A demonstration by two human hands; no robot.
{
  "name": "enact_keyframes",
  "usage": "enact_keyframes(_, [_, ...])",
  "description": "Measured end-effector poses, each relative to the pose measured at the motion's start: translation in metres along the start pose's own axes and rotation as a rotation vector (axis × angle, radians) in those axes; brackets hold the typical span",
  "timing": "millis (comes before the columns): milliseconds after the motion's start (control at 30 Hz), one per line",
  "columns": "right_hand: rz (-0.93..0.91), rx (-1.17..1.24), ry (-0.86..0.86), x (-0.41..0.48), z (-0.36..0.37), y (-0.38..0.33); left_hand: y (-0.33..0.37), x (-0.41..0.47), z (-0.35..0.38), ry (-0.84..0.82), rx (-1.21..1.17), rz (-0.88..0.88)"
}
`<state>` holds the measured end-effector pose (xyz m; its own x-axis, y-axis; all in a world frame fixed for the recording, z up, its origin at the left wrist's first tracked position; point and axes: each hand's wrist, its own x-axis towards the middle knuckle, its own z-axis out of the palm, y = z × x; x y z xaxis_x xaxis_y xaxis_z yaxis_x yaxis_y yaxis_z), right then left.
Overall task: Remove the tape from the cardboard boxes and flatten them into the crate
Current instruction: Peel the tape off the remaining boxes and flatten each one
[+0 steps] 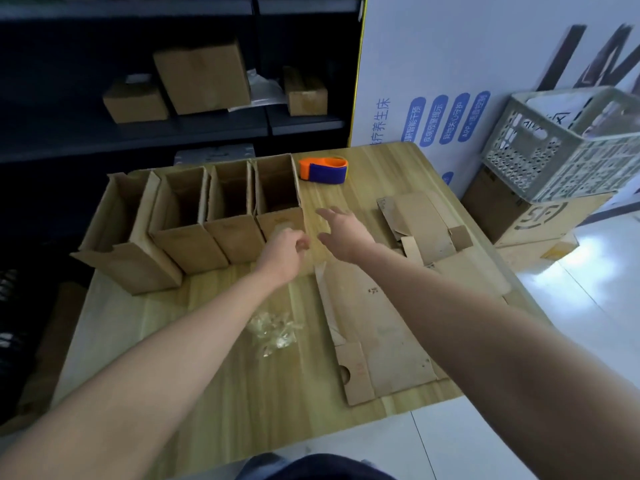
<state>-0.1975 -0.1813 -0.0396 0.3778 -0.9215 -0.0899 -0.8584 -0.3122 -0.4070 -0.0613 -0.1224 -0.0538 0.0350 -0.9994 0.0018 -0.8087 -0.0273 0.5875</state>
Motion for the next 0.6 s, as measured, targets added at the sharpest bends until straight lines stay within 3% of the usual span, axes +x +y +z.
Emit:
enact_keyframes(300, [0.087,-0.369,-0.112,0.064,0.022,-0.050,-0.034,0.007,-0.078,0.073,-0.008,0.118])
enact_keyframes(433, [0.150,-0.345,-0.024,0.077,0.030,-0.053,-0.047,0.014,-0.089,0.052,-0.021,0.141])
enact_keyframes(600, [0.105,-0.088,0.252,0.085,0.022,-0.058,-0.064,0.022,-0.091,0.072,-0.027,0.149])
